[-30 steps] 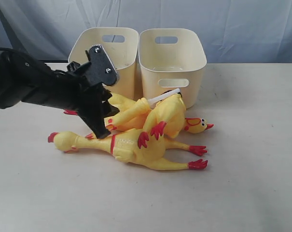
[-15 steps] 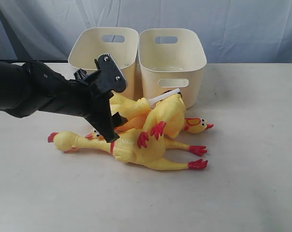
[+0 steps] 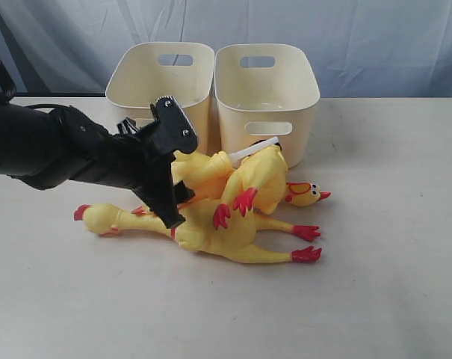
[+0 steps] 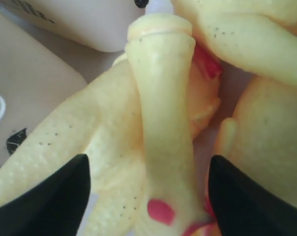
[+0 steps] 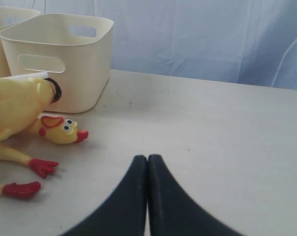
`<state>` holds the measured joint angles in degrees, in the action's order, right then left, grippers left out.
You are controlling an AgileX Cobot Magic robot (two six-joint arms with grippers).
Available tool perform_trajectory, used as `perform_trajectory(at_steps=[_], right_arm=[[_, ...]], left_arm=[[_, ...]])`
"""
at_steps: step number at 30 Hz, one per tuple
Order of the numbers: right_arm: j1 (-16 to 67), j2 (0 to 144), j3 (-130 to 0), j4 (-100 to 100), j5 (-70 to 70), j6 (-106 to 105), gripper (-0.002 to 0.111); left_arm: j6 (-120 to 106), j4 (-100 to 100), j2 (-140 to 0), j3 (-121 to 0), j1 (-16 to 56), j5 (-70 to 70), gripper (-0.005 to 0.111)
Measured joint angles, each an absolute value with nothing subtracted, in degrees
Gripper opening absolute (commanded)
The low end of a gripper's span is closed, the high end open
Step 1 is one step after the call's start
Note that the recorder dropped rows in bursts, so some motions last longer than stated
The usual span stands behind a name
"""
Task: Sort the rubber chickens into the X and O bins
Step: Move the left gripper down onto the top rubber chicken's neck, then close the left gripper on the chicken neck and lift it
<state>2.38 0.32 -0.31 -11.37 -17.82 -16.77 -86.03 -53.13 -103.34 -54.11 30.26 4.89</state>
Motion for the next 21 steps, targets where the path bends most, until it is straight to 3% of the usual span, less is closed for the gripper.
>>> perform_trajectory(at_steps=[11, 21], right_arm=[[2.38, 0.32, -0.31, -11.37, -17.82, -16.77, -0.001], [2.38, 0.32, -0.31, -11.37, -17.82, -16.77, -0.001]], left_arm=[[-86.15, -52.08, -104.66, -54.11, 30.26, 3.37, 0.062], [-86.15, -51.66, -104.66, -54.15, 30.26, 3.63, 0.045]])
